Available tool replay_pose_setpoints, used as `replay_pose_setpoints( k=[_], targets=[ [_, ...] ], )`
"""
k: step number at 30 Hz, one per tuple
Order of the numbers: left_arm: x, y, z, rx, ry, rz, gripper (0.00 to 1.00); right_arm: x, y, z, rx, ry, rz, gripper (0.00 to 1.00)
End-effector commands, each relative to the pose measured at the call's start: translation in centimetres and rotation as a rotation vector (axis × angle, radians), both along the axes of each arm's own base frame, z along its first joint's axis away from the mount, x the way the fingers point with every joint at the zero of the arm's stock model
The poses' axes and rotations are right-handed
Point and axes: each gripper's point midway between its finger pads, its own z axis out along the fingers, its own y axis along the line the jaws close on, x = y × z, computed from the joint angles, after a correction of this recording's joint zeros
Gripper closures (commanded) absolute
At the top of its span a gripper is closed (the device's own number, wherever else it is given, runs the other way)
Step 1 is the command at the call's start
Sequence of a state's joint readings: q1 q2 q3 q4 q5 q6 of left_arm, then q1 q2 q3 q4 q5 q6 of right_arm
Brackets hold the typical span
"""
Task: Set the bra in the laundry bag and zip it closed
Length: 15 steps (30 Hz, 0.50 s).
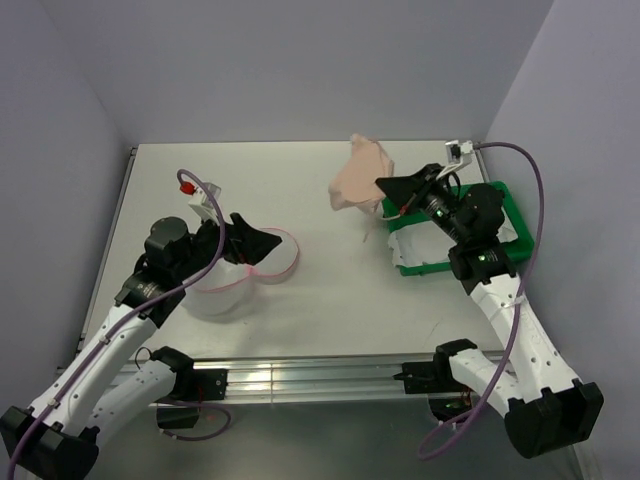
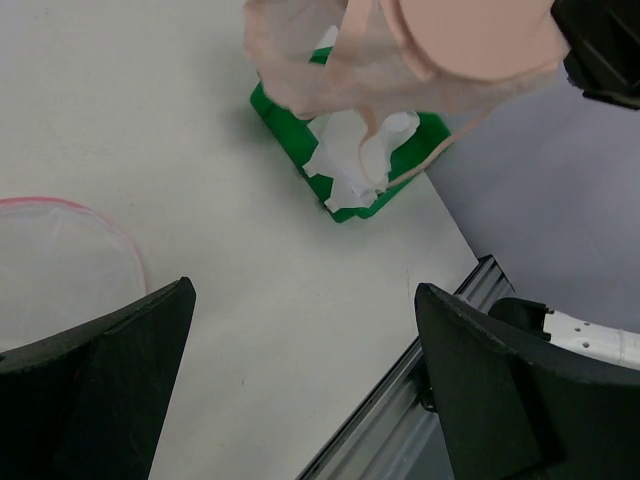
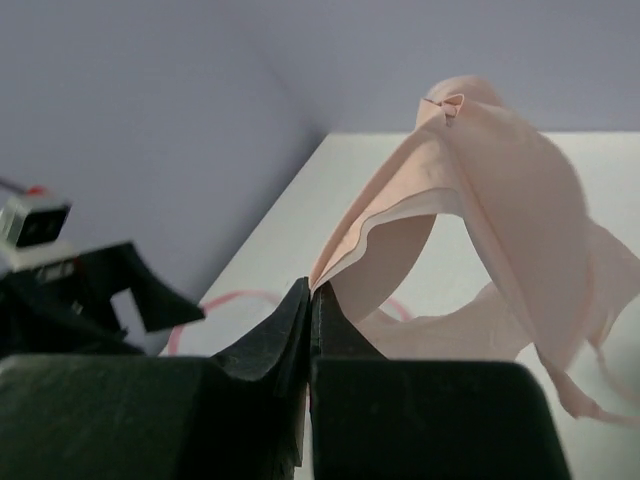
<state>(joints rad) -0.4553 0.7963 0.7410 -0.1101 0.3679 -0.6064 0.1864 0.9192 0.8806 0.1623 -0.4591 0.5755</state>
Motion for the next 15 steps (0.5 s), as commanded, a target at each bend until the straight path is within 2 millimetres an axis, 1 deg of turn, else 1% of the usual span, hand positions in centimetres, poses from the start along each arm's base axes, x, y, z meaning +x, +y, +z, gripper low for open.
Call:
replay_pose_setpoints(
  k=[1,2,3,4,5,6,7,8,9,10,14,15],
  targets=[
    [0.5,-0.2,3.6,-0.083,-0.067,0.018,0.01,-2.9,2.8,-1.4,-0.055,0.025,0.160,1.00],
    [0.7,-0.2,3.3,-0.080,-0.053,0.024,0.01,-2.9,2.9,-2.9,-0.067,0.063,0.156,0.96],
    [0.8,-0.2,2.9,-0.074,-0.043,0.030,0.01,-3.2,2.7,-6.6,-0.097,0.154,0.148,0.91],
    [0.9,-0.3,2.5,-0.069,-0.032,0.032,0.01,-3.1,2.2,-8.1,-0.112,0.185,0.114,0.68],
    [1.3,-0.3,1.8,-0.059,-0.009,0.039,0.01,-3.3,1.6,-10.4,-0.134,0.249,0.084,0.54],
    [1.5,-0.3,1.5,-0.050,0.006,0.047,0.01,-4.0,0.7,-14.2,-0.185,0.350,0.054,0.40],
    [1.7,-0.4,1.2,-0.048,0.016,0.051,0.01,-4.0,-0.4,-15.2,-0.202,0.370,-0.015,0.20],
    [2.1,-0.5,0.6,-0.041,0.040,0.055,0.01,-4.4,-0.9,-16.4,-0.213,0.395,-0.036,0.14],
    [2.3,-0.7,0.5,-0.043,0.053,0.055,0.01,-5.2,-1.2,-17.5,-0.216,0.415,-0.045,0.12],
    [2.5,-0.9,0.2,-0.043,0.063,0.051,0.01,-5.4,-1.5,-17.8,-0.216,0.419,-0.061,0.12],
    [3.5,-2.4,-2.0,-0.049,0.146,0.041,0.01,-5.4,-1.4,-17.1,-0.199,0.377,-0.067,0.13],
    [4.0,-3.0,-1.5,-0.053,0.125,0.036,0.01,-5.1,-1.3,-16.7,-0.193,0.358,-0.069,0.14]
  ],
)
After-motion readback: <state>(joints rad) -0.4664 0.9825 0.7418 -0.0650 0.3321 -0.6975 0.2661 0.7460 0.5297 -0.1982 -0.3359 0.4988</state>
